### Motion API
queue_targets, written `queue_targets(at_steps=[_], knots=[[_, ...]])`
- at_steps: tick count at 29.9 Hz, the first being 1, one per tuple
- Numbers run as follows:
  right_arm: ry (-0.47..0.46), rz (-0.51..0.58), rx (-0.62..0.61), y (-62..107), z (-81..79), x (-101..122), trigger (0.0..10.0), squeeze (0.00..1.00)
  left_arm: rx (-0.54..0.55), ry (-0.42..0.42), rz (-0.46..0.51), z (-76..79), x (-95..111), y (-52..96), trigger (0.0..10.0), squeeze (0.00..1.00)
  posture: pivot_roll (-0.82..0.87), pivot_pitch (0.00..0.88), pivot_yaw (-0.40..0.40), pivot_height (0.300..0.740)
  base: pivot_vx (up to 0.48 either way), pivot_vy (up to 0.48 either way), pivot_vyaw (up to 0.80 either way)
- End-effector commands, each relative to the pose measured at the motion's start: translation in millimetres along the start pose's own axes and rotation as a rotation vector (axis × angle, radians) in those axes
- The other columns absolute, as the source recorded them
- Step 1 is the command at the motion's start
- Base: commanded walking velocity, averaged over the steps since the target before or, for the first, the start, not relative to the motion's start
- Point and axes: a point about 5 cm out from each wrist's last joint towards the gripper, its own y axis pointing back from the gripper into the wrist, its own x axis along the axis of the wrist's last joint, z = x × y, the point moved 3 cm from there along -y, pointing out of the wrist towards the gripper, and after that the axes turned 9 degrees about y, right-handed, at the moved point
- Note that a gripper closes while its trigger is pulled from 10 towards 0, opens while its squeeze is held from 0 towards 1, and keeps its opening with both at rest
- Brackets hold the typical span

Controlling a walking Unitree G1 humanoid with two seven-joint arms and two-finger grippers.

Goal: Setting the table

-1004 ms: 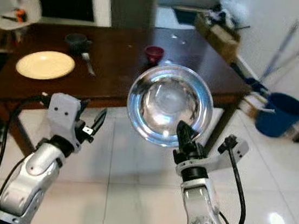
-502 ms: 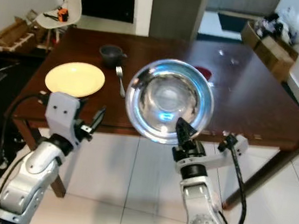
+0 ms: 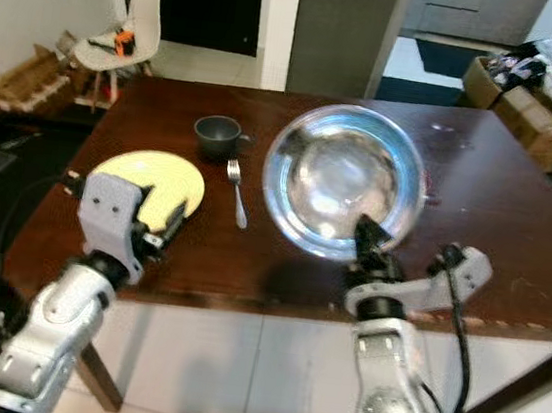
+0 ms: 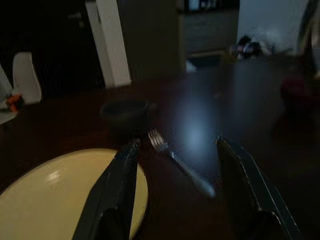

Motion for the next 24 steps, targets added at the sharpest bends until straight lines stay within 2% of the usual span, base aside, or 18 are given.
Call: queue_targets(at_steps=[1,7,14,17,19,21,24], knots=[[-0.008,0.014,0.029,-1.2,-8.2,0,10.0,0.0,0.015,-0.01,-0.01,-6.4,-3,3.6,10.0,0.0,-0.06,0.0,0.084,0.74,0.48,0.0,0.0],[-0.015,-0.01,0.075,0.5,-13.5,-4,10.0,0.0,-0.002,-0.014,-0.015,-4.5,-4,5.3,10.0,0.0,-0.06,0.0,0.086,0.74,0.449,0.0,0.0],[-0.009,-0.045,0.133,4.5,-21.5,-8,10.0,0.0,-0.043,-0.009,-0.015,-0.4,0,8.2,10.0,0.0,-0.06,0.0,0.087,0.74,0.0,0.0,0.0],[0.023,-0.07,0.144,7.2,-21.2,-11,10.0,0.0,-0.076,-0.021,-0.022,0.7,3,10.1,10.0,0.0,-0.06,0.005,0.085,0.74,0.0,0.0,0.0],[0.058,-0.115,0.129,7.0,-16.5,-15,10.0,0.0,-0.158,-0.062,-0.047,1.3,6,11.6,10.0,0.0,-0.06,0.01,0.087,0.74,0.0,0.0,0.0],[0.075,-0.127,0.122,6.3,-14.7,-17,10.0,0.0,-0.183,-0.076,-0.056,0.7,7,11.9,10.0,0.0,-0.06,0.011,0.087,0.74,0.0,0.0,0.0],[0.141,-0.204,0.082,0.4,-7.4,-24,10.0,0.0,-0.249,-0.142,-0.062,-9.6,20,9.1,10.0,0.0,-0.06,0.017,0.086,0.74,0.0,0.0,0.0]])
